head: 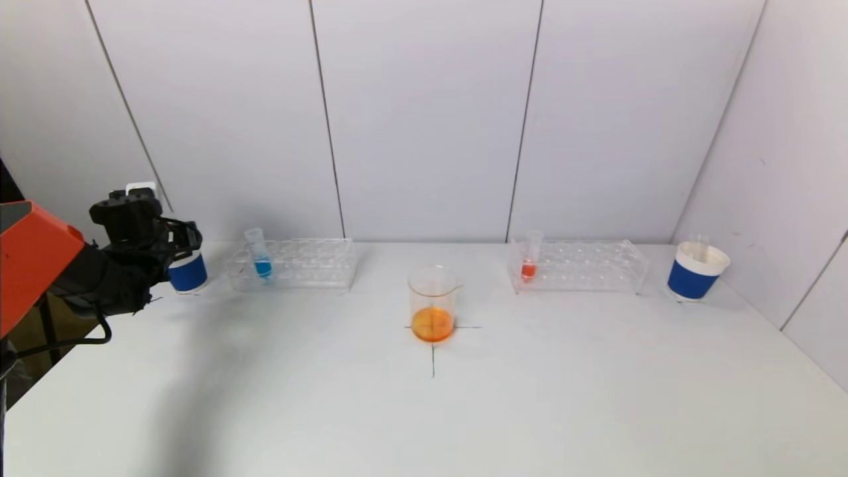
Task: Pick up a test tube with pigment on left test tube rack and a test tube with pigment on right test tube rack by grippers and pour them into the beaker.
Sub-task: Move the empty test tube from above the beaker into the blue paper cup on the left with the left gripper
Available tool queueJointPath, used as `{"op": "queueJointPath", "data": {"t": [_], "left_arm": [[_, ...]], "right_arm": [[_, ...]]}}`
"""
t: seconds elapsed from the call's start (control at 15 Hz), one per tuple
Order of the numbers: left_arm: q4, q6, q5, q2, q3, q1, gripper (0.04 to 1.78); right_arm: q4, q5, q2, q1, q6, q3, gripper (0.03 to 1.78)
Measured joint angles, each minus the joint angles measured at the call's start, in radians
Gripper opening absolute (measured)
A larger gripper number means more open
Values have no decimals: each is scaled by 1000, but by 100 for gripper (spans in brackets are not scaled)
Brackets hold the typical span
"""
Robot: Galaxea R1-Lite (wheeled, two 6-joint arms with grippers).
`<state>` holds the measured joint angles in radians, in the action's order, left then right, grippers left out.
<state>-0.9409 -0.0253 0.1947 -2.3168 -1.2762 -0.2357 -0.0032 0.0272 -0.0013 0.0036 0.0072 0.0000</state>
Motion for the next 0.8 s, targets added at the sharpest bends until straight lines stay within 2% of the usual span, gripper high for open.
{"op": "queueJointPath", "data": {"t": [0.2,0.33,0.67,0.8], "left_arm": [[0,-1,0,0,1,0,53],[0,0,0,0,2,-1,69],[-1,1,0,2,0,-2,145],[-1,1,0,3,0,-2,164]], "right_arm": [[0,0,0,0,0,0,177],[0,0,0,0,0,0,177],[0,0,0,0,1,0,177],[0,0,0,0,0,0,177]]}}
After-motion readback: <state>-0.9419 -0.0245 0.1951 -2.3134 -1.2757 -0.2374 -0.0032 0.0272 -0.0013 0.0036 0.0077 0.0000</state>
